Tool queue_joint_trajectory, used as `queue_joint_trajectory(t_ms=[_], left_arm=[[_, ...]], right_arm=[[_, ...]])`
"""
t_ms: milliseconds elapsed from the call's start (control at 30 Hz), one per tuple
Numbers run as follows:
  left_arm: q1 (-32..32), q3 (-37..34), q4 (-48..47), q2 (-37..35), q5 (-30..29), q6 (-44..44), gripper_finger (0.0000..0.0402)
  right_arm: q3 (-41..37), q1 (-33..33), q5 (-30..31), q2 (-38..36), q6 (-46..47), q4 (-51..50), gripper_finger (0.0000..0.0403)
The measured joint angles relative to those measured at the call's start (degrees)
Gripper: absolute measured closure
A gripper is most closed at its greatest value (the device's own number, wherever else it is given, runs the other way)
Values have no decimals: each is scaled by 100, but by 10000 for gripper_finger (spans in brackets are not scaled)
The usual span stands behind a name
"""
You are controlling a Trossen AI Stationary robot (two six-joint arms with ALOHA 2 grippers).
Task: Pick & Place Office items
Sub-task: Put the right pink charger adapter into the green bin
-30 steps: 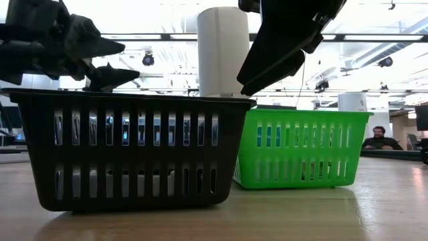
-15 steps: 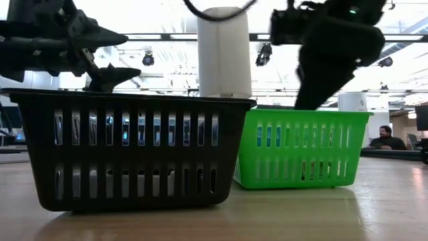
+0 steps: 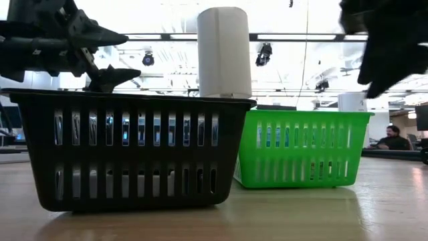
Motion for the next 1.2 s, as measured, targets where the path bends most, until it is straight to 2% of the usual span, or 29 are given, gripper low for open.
queue_joint_trajectory(t_ms=[200, 367, 467, 600, 1000, 1200], left_arm=[[0, 1, 0, 0, 0, 2, 62], [0, 1, 0, 0, 0, 4, 62], [0, 3, 0, 0, 0, 24, 62], [0, 3, 0, 0, -2, 28, 62], [0, 3, 0, -2, -11, 460, 62], [0, 3, 0, -4, -11, 658, 62]], right_arm=[[-524, 419, -856, -583, 2352, -5, 138], [-710, 808, -1693, -559, 4143, -197, 138], [-708, 986, -2135, -420, 4858, -348, 138], [-692, 1151, -2397, -221, 5466, -529, 144], [-283, 1210, -2367, 509, 5633, -582, 170], [86, 1456, -2371, 656, 4574, -864, 172]])
